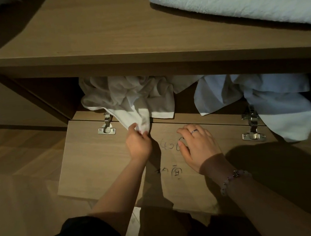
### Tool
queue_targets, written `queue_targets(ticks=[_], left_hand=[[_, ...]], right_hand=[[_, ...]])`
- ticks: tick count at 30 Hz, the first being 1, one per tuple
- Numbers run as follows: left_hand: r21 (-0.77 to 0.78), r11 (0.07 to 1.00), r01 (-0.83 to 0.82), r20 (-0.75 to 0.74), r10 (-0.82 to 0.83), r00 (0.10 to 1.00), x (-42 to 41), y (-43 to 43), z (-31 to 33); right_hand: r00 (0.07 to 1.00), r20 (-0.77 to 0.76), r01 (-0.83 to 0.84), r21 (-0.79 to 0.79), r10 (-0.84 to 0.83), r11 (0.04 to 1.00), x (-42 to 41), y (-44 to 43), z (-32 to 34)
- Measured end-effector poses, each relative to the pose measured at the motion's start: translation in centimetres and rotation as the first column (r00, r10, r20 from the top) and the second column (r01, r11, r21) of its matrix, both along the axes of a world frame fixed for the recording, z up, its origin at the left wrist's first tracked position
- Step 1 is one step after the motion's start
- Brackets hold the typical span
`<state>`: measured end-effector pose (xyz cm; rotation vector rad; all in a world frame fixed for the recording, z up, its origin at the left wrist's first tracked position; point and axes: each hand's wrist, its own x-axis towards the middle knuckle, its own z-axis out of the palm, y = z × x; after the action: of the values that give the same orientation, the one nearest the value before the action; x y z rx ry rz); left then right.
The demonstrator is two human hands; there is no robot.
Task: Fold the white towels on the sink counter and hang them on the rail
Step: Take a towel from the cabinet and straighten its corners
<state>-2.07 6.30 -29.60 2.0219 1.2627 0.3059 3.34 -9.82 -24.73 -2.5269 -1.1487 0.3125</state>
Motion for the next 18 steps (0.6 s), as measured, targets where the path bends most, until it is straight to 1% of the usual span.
queue_targets(ticks=[2, 4, 6, 7, 8, 10, 11, 13, 15, 16, 18], left_hand=[[-0.021, 0.993, 0.115, -0.060, -0.116, 0.991, -0.4, -0.3, -0.6], [-0.103, 0.959, 0.265, -0.044, -0.271, 0.962, -1.2, -0.8, -0.7], [-0.203, 0.887, 0.414, -0.008, -0.425, 0.905, -2.6, -1.0, -0.3], [-0.261, 0.836, 0.482, 0.021, -0.494, 0.869, -3.4, -1.2, 0.0], [-0.351, 0.770, 0.533, 0.058, -0.551, 0.833, -4.1, -1.7, 0.3], [-0.570, 0.597, 0.564, 0.116, -0.622, 0.775, -5.2, -3.1, 0.6], [-0.641, 0.515, 0.569, 0.130, -0.658, 0.742, -5.5, -3.6, 0.4], [-0.710, 0.402, 0.578, 0.123, -0.737, 0.664, -5.6, -4.1, -0.2], [-0.729, 0.332, 0.599, 0.111, -0.806, 0.582, -5.6, -3.8, -0.1], [-0.733, 0.317, 0.602, 0.099, -0.826, 0.554, -5.7, -3.6, -0.1], [-0.745, 0.310, 0.590, 0.097, -0.825, 0.557, -5.8, -3.3, -0.1]], right_hand=[[1.000, -0.019, -0.002, -0.004, 0.002, 1.000, 0.0, 0.1, -0.1], [1.000, -0.018, 0.013, 0.012, -0.013, 1.000, 0.0, 0.3, -0.2], [0.999, -0.026, 0.031, 0.016, -0.031, 0.999, -0.1, 0.6, -0.3], [0.998, -0.040, 0.039, 0.015, -0.039, 0.999, -0.1, 0.9, -0.4], [0.997, -0.059, 0.046, 0.013, -0.045, 0.999, -0.2, 1.2, -0.5], [0.991, -0.118, 0.064, 0.000, -0.064, 0.998, -0.4, 1.7, -0.7], [0.985, -0.156, 0.072, -0.009, -0.072, 0.997, -0.6, 1.9, -0.9], [0.965, -0.247, 0.083, -0.027, -0.088, 0.996, -1.0, 2.1, -1.4], [0.928, -0.351, 0.116, -0.040, -0.122, 0.992, -1.0, 2.1, -1.6], [0.912, -0.385, 0.137, -0.045, -0.143, 0.990, -0.9, 2.0, -1.6], [0.895, -0.411, 0.170, -0.047, -0.174, 0.984, -0.8, 1.9, -1.6]])
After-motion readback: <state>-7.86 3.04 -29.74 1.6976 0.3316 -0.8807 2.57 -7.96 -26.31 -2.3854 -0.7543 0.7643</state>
